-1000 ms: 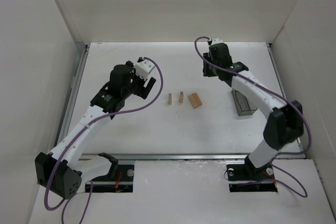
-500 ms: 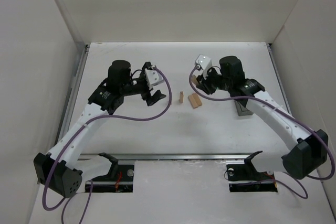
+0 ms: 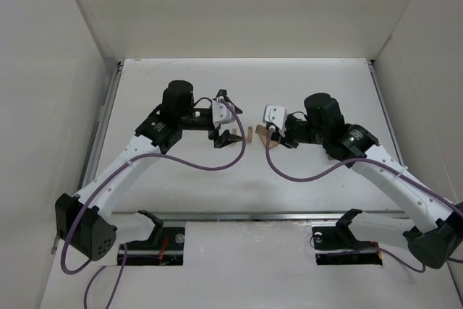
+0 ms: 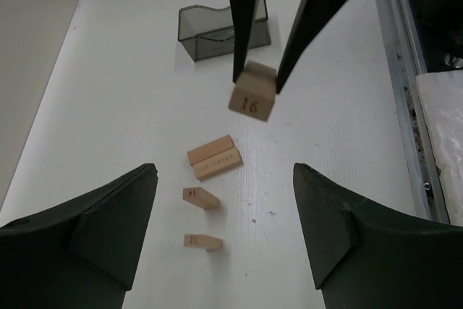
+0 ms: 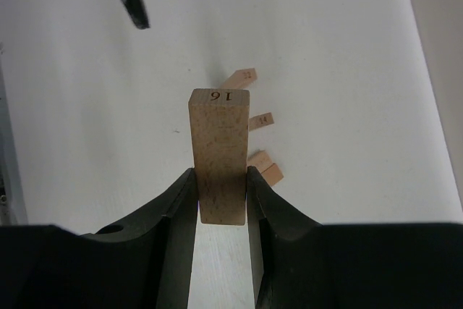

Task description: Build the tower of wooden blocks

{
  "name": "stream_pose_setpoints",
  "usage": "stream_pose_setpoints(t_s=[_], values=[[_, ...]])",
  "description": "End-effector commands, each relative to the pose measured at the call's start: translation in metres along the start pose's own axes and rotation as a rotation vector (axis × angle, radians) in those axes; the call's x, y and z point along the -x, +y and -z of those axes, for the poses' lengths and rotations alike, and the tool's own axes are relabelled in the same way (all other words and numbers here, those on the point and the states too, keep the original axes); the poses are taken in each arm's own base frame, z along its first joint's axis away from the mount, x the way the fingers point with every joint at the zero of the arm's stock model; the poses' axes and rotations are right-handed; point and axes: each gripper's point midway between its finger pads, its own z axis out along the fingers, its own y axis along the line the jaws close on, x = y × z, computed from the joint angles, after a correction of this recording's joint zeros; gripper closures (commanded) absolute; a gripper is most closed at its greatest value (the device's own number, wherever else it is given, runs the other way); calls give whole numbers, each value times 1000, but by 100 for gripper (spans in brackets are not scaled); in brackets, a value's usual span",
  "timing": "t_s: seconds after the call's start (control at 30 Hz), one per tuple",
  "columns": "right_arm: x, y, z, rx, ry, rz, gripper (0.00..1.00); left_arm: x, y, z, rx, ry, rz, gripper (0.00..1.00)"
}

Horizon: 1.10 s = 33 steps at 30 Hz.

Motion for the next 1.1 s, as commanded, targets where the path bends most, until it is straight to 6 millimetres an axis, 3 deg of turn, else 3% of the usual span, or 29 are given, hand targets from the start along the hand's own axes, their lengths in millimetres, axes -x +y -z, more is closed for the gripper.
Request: stream_pose_setpoints(t_s=[0.0,0.17,0.43,0.7,1.07], values=[[7,6,-3,35,1,43,100,50,8,-4,-16,-122,-125,28],[18,5,-8,24,-22,70,100,39,-6,-12,-82,-79,-147,36],[25,14,-18,58,-25,85,100,21,-16,-17,-110,-32,-132,38],[34,11,-23,44,-38,92,100,21,-20,-19,-123,-30,-140,50],[41,11,-27,56,-32,97,100,5,-35,-22,-168,15,-145,53]])
